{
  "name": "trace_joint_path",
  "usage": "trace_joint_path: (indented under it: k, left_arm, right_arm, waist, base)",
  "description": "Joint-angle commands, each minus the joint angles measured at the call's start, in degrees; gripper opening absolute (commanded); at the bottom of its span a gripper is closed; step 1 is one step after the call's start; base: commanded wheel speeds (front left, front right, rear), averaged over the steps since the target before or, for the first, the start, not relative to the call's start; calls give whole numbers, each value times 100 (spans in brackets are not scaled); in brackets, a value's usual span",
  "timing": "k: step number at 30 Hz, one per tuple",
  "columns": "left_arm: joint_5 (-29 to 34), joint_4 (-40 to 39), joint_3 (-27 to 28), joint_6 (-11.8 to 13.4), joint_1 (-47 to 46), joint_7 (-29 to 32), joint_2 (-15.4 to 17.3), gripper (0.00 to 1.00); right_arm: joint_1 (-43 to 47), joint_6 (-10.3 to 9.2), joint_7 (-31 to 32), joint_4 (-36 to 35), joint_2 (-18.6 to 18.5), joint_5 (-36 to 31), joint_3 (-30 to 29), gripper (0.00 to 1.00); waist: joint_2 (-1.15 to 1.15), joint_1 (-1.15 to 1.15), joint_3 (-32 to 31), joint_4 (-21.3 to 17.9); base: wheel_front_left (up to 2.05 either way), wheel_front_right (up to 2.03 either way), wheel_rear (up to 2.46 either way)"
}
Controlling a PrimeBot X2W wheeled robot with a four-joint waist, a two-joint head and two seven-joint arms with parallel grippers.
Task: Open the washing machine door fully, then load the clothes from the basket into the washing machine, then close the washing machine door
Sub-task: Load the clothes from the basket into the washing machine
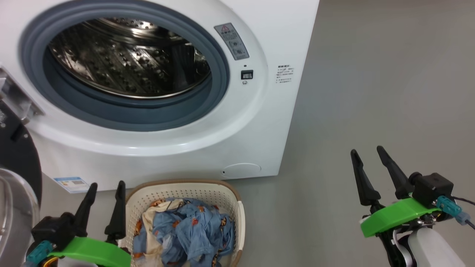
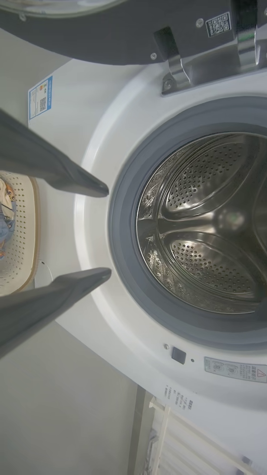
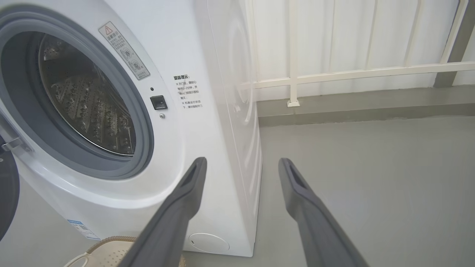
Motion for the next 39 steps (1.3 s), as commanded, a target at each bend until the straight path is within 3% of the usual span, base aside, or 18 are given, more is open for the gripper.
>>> trace_joint_path:
  k: [1,6,18,26,39]
  left_arm:
    - [63,-43,173,-22,-274,-36,136,100]
    - [55,168,106,-20,-387,40,96,100]
    - [2,799,-130,-341,-815,153,32,100]
    - [-24,1459,-477,-567,-1142,254,-89,100]
    - [-150,2727,-1266,-689,-1822,446,-265,100]
  right_arm:
    - [-205,26,-54,-173,-10,-71,69,100]
    - [-295,26,-54,-196,48,-128,54,100]
    - [-494,26,-54,-348,250,-298,-44,100]
    - [-690,26,-54,-426,394,-394,-48,100]
    - [-944,26,-54,-552,507,-555,-81,100]
  waist:
    - [0,0,132,-60]
    - [0,0,390,-157]
    - [0,0,1090,-413]
    - [0,0,1525,-545]
    - [0,0,2222,-647]
  base:
    - [0,0,0]
    - [0,0,0]
    - [0,0,0]
    - [0,0,0]
    - [0,0,0]
